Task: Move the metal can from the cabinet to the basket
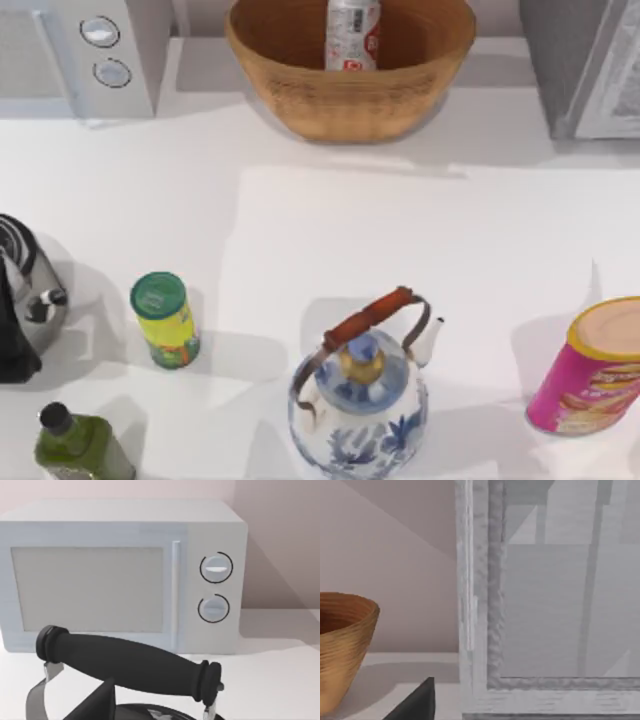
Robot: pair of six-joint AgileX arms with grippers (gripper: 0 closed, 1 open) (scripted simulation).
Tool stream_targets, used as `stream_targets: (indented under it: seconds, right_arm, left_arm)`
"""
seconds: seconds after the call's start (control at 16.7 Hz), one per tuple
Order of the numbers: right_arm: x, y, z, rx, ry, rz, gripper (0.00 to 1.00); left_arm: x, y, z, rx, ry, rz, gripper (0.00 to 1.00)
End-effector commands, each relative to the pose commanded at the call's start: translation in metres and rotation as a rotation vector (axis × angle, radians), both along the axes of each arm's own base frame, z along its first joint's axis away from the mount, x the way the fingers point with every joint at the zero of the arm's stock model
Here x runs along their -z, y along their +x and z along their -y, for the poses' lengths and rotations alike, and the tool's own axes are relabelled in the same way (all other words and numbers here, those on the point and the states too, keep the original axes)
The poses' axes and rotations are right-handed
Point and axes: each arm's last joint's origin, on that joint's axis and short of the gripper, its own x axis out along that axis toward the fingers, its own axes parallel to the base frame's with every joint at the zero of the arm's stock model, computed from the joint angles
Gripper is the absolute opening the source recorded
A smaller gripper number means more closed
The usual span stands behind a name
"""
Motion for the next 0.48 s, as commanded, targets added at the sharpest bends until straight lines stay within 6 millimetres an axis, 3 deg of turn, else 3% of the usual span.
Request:
stream_targets:
  seconds: [0.24, 0.48]
  right_arm:
    - [0.047, -0.005, 0.005, -0.002, -0.001, -0.035, 1.0]
    - [0.054, -0.006, 0.005, -0.003, -0.001, -0.041, 1.0]
  left_arm:
    - [0.0, 0.0, 0.0, 0.0, 0.0, 0.0, 1.0]
    - [0.0, 0.0, 0.0, 0.0, 0.0, 0.0, 1.0]
